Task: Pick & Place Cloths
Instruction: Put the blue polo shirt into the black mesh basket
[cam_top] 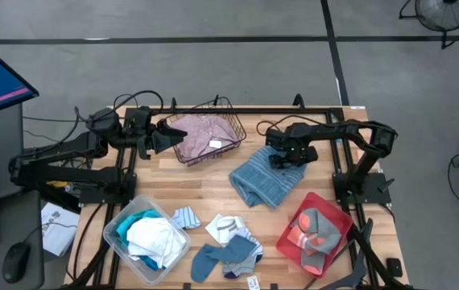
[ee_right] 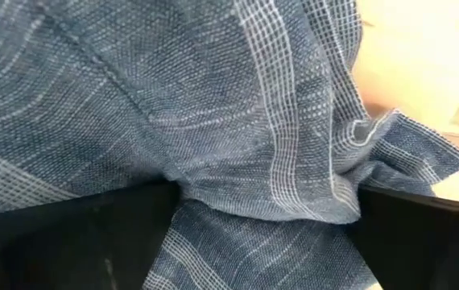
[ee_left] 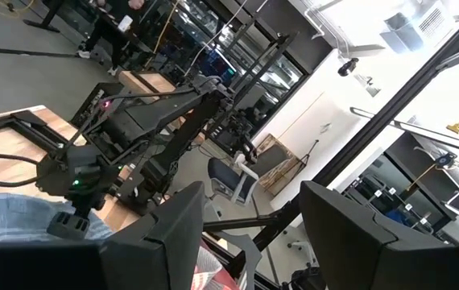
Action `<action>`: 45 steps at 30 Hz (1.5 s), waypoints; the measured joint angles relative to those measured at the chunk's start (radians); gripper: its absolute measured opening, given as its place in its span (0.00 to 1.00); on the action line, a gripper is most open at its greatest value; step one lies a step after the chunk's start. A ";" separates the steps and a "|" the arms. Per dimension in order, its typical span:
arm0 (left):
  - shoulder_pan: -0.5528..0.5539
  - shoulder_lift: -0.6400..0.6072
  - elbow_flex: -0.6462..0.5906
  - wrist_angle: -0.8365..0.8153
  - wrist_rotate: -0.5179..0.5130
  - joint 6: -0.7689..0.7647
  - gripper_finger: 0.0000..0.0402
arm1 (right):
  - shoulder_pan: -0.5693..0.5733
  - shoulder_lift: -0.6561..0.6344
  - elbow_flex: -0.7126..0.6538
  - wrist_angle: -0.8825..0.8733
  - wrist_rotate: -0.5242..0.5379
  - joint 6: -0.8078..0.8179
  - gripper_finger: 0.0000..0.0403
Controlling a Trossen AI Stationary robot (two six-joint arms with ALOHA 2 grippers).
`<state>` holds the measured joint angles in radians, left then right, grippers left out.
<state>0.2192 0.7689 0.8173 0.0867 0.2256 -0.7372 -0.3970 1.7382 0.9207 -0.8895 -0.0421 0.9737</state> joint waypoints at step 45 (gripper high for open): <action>-0.238 0.132 0.002 -0.001 0.174 0.100 0.48 | 0.267 -0.464 0.023 0.163 0.015 0.049 0.76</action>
<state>-0.0189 0.9007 0.8188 0.0857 0.4000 -0.6373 -0.1302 1.2745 0.9440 -0.7265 -0.0266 1.0225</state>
